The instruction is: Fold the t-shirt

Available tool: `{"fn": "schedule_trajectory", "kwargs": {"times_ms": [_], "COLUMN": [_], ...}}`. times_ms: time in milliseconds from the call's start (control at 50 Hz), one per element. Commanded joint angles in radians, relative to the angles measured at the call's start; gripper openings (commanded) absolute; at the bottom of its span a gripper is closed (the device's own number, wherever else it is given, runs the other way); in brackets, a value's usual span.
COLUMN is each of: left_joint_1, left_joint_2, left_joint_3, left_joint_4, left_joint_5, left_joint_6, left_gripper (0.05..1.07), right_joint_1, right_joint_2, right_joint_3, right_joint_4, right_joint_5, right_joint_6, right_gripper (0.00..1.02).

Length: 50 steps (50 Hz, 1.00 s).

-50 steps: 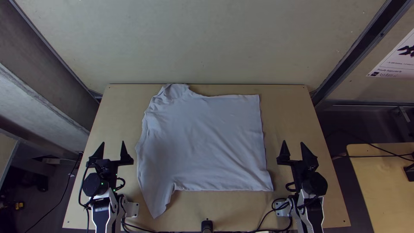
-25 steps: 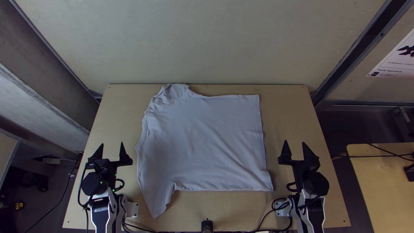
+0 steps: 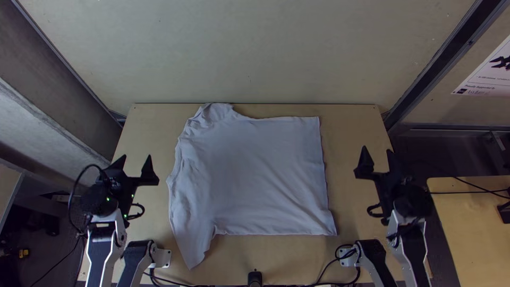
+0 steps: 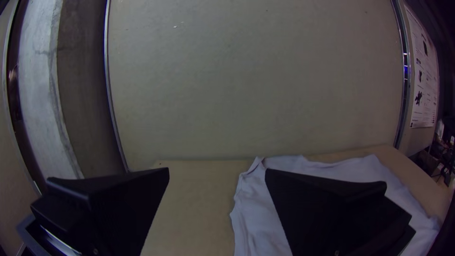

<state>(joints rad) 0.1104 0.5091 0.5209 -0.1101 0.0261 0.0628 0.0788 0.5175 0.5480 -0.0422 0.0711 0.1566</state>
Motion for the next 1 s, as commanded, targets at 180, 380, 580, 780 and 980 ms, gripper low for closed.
{"fn": "schedule_trajectory", "kwargs": {"times_ms": [180, 380, 580, 780, 980], "left_joint_1": [-0.017, -0.017, -0.035, -0.058, -0.089], "left_joint_2": [0.229, 0.407, 0.579, 0.733, 0.896], "left_joint_3": [0.214, 0.343, 0.496, 0.663, 0.826], "left_joint_4": [0.003, 0.006, -0.036, -0.083, -0.189], "left_joint_5": [0.012, 0.011, 0.011, 0.011, 0.011], "left_joint_6": [-0.023, -0.023, -0.043, -0.049, -0.044], "left_gripper": [1.03, 1.03, 1.03, 1.03, 1.02], "right_joint_1": [0.016, 0.024, 0.035, 0.049, 0.058], "right_joint_2": [0.236, 0.389, 0.584, 0.728, 0.855], "right_joint_3": [0.233, 0.372, 0.549, 0.681, 0.782], "right_joint_4": [0.002, -0.027, -0.145, -0.219, -0.223], "right_joint_5": [0.006, 0.006, 0.006, 0.004, -0.011], "right_joint_6": [0.009, 0.0, 0.003, 0.044, 0.058], "right_gripper": [0.99, 0.99, 0.99, 0.99, 0.99]}}
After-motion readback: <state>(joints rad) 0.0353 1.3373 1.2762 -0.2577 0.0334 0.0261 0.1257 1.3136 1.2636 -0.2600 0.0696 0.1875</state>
